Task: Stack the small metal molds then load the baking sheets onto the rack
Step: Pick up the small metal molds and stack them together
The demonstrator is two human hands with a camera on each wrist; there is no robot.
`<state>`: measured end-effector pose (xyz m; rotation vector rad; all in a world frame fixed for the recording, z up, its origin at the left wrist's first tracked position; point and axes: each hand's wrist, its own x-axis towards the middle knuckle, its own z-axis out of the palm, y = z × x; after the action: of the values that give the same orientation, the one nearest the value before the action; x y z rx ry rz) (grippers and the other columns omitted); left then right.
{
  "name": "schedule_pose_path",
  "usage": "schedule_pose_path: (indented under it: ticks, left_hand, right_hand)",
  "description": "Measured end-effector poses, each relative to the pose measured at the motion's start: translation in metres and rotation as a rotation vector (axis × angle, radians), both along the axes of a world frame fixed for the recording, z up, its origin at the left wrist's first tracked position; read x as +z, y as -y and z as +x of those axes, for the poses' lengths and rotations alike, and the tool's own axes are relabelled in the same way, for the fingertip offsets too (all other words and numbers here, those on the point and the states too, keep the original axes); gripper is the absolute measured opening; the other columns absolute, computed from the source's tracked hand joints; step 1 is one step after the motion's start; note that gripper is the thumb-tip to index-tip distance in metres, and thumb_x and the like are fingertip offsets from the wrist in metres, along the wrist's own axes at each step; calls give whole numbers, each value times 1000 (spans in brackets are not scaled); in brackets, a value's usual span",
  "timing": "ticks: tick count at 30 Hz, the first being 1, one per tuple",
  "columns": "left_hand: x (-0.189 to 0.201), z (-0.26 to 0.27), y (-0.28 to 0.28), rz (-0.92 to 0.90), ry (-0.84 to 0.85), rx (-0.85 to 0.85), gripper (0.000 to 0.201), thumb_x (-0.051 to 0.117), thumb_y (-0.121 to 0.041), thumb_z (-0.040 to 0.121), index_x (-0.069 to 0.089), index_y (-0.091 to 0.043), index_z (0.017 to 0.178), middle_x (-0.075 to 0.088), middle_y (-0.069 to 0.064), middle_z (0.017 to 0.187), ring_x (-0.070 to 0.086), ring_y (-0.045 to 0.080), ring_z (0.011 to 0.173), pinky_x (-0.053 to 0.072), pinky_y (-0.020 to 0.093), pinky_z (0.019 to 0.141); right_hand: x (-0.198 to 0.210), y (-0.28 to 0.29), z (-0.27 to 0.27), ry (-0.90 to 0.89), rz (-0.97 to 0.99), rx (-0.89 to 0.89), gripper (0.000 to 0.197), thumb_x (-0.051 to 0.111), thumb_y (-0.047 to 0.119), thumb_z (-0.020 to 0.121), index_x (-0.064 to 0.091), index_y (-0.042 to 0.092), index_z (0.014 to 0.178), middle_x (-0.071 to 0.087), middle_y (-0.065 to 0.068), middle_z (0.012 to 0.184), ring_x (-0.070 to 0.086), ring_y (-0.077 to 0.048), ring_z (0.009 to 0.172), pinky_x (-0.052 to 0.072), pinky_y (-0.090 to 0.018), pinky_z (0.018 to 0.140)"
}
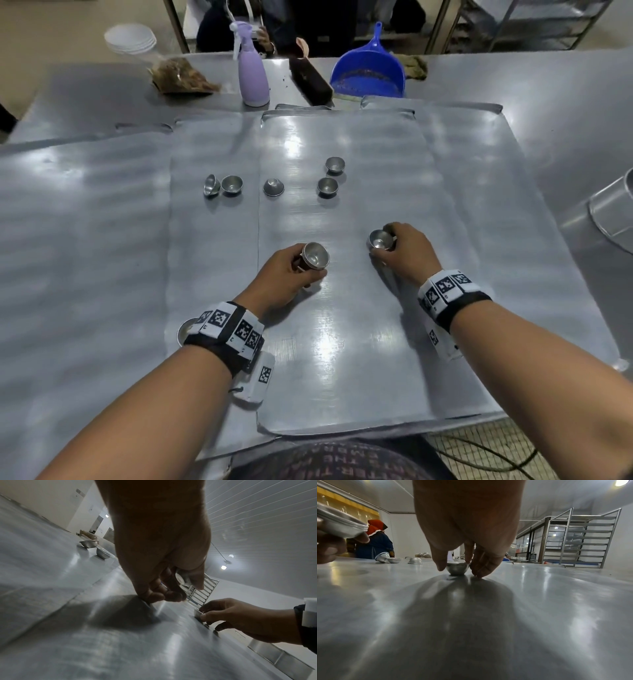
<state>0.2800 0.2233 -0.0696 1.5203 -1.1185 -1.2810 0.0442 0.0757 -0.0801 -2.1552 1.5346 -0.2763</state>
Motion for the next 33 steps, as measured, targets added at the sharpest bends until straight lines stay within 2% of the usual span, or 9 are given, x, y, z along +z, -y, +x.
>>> schedule_pose_path:
  ticks: [3,7,12,14,16,19,24,28,33]
  left_hand:
    - [0,1,1,-13,22,8,35,80,-15,88,68,-26,118,76,-5,109,70,7,103,55,17,83]
    - [-1,-2,1,-23,48,21,33,81,-14,87,69,-30,113,77,-3,109,70,10,103,56,20,87]
    - [1,-13,1,-24,58,66,33,80,-14,87,71,-24,117,77,-3,107,70,12,103,55,26,91]
    - [3,-21,2,-29,53,73,32,80,-14,87,71,-24,117,77,-5,104,70,10,96,55,24,82]
    - [7,-32,3,-33,59,81,33,78,-12,88,70,-23,118,77,-13,95,68,0,83,51,16,70]
    - [10,-45,3,-36,66,114,35,77,-9,89,68,-21,120,74,-20,85,65,-6,73,48,13,62]
    - [15,-58,0,-44,47,197,34,76,-6,89,69,-25,117,77,-11,93,68,0,80,51,17,65]
    - [17,-59,-5,-30,47,246,37,75,-5,90,68,-19,123,77,3,106,71,13,94,55,25,76]
    - [17,-53,-11,3,46,324,31,76,-15,92,68,-24,121,75,1,89,66,11,76,51,27,69]
  right_hand:
    - [3,-1,3,25,39,-8,51,78,37,79,62,13,121,64,-5,112,59,-21,95,40,-27,77]
    - [13,-12,12,182,122,59,63,78,41,83,57,17,137,62,-1,124,62,-16,105,47,-26,90]
    - [34,-33,24,425,249,237,53,80,38,82,61,27,131,61,15,119,61,3,98,47,-11,80]
    - [37,-35,27,432,275,331,55,81,39,82,61,28,132,62,18,121,60,4,100,49,-11,80]
    - [39,-33,26,409,282,408,59,81,41,81,60,28,134,62,19,122,59,3,102,49,-12,82]
    - [41,-27,22,415,287,467,61,81,40,81,59,27,136,62,17,123,59,2,105,46,-13,85]
    - [41,-21,21,420,333,540,65,82,42,80,58,29,138,63,16,129,59,-1,110,50,-25,94]
    - [41,-19,28,423,366,588,68,83,47,77,57,33,139,62,19,129,58,0,110,50,-25,94]
    - [43,-8,38,426,325,544,64,70,60,83,54,34,140,60,21,130,59,2,108,46,-19,86]
